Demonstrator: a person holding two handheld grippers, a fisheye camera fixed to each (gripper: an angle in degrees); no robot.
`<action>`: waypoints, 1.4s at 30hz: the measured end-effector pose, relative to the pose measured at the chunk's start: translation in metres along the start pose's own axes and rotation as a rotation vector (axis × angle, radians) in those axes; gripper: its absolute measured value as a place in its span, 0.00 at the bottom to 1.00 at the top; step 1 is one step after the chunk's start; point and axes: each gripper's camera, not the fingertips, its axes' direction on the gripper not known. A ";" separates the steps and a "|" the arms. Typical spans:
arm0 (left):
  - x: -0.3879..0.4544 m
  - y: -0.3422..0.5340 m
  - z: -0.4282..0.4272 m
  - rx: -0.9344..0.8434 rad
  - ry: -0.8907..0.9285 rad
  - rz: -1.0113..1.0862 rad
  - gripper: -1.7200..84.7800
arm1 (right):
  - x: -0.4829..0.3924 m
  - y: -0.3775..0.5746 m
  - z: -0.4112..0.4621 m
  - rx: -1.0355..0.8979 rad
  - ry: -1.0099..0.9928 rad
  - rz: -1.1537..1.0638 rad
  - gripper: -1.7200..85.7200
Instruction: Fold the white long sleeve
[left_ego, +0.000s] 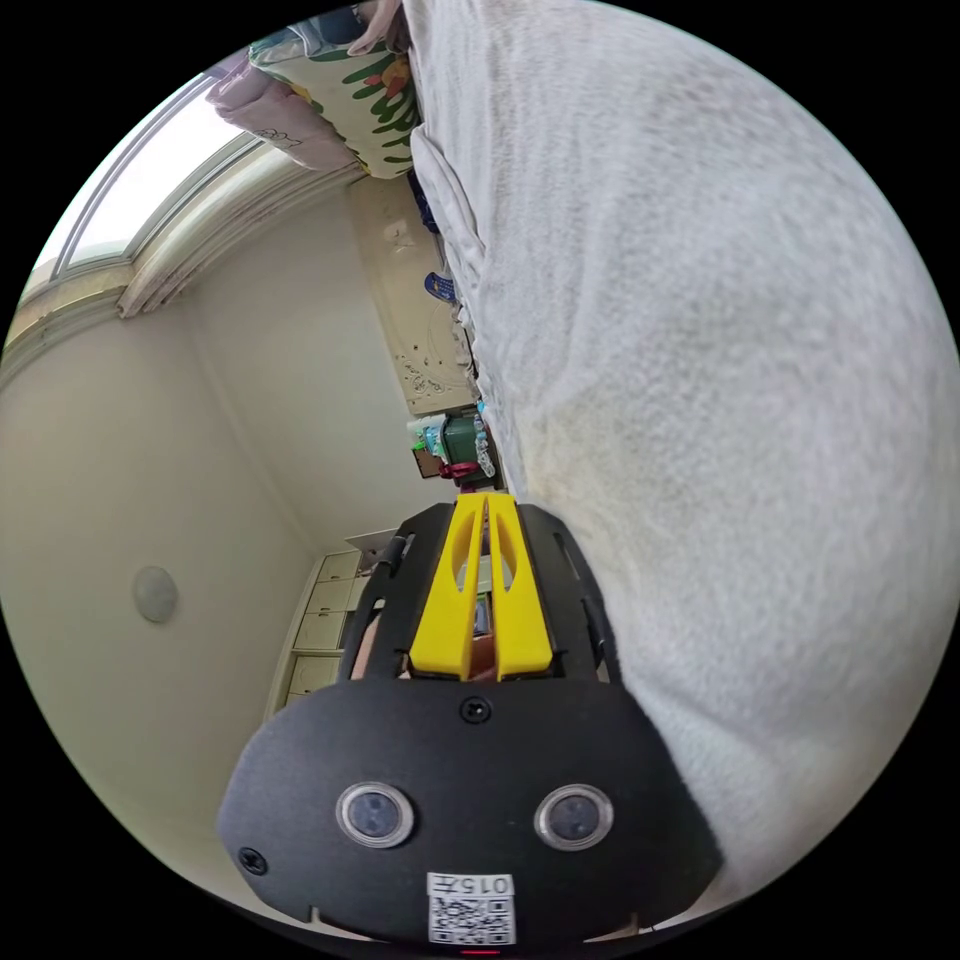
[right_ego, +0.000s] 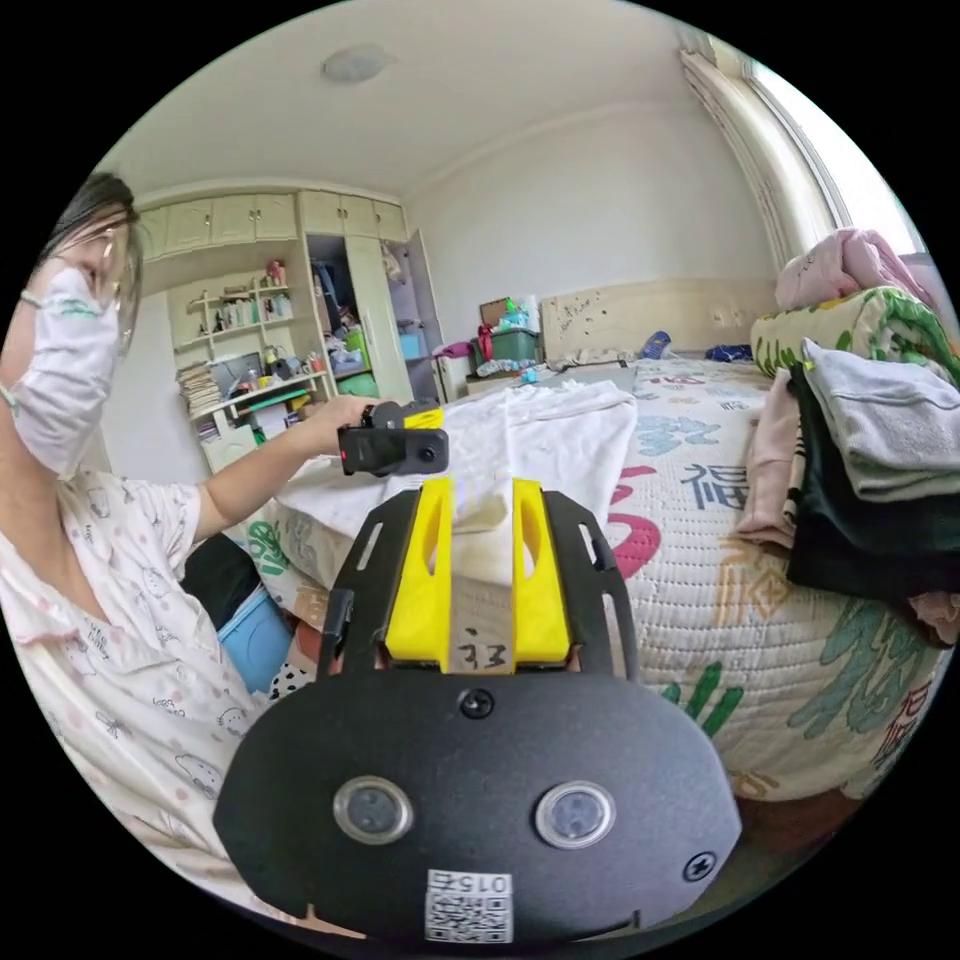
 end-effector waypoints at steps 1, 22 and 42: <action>0.014 0.004 0.006 0.001 0.003 0.001 0.02 | 0.007 0.004 0.007 -0.023 0.025 0.022 0.13; 0.242 0.369 0.106 0.910 1.335 -1.062 0.17 | 0.058 0.006 0.071 0.068 -0.395 -0.103 0.03; 0.573 0.507 0.172 0.789 1.183 -1.588 0.19 | 0.040 0.080 0.209 -0.102 -0.853 -0.047 0.02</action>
